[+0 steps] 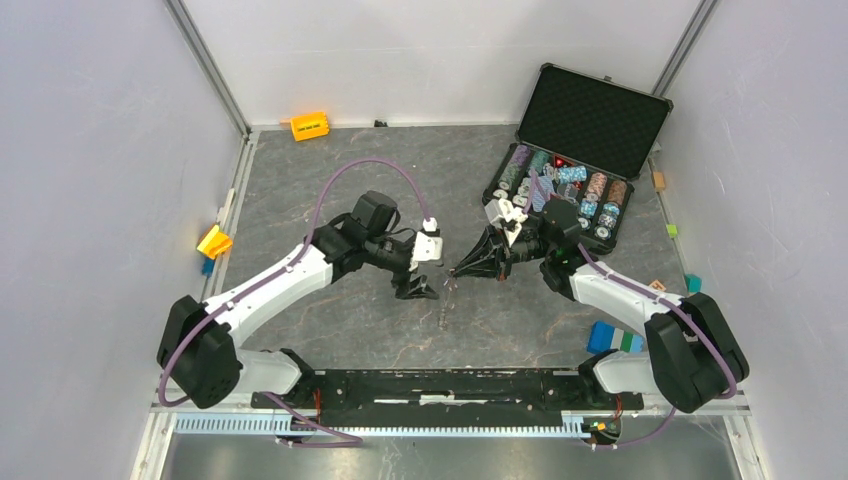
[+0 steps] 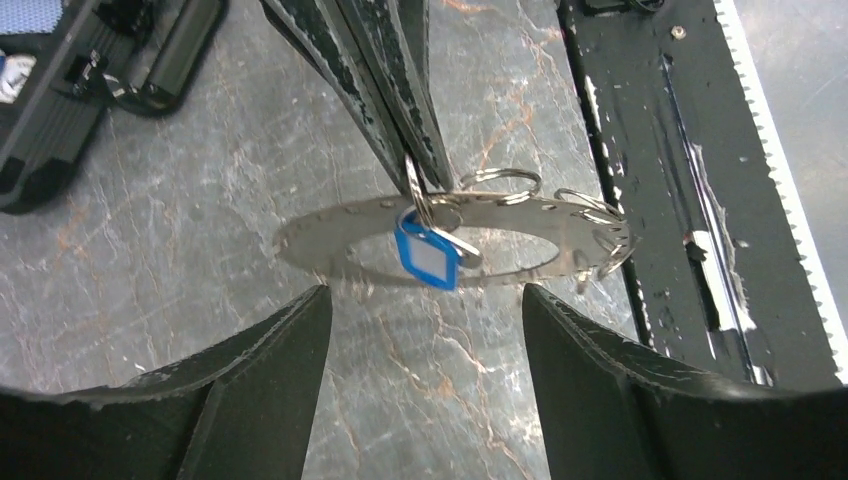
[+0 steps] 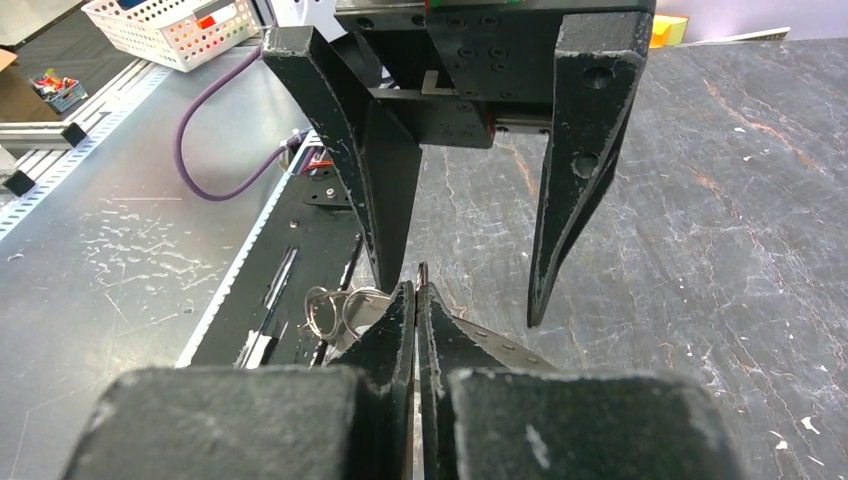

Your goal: Put the keys on the keyring

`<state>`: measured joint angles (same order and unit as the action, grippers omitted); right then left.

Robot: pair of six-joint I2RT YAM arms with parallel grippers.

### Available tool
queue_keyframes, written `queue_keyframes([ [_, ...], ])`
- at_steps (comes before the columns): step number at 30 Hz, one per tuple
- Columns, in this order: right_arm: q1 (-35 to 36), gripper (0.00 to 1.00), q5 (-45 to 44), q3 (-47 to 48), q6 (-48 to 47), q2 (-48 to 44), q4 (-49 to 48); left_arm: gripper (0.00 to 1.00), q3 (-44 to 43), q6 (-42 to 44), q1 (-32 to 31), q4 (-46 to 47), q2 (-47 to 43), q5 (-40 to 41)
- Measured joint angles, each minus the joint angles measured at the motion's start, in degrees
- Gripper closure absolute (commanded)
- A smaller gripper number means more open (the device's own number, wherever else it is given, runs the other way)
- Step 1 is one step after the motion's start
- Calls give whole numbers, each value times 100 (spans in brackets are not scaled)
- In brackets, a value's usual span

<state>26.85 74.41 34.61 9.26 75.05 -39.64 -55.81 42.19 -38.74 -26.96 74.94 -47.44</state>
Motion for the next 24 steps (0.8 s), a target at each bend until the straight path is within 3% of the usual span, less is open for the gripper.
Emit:
queue_keyframes([
  [8,0,100,11,0,173,0,-188,35,210,-551,-136,1099,109,-142],
  [16,-2,100,9,-2,229,0,-258,41,317,-791,-278,1373,240,-223],
  [24,-37,100,9,0,247,0,-282,69,372,-968,-291,1403,334,-221],
])
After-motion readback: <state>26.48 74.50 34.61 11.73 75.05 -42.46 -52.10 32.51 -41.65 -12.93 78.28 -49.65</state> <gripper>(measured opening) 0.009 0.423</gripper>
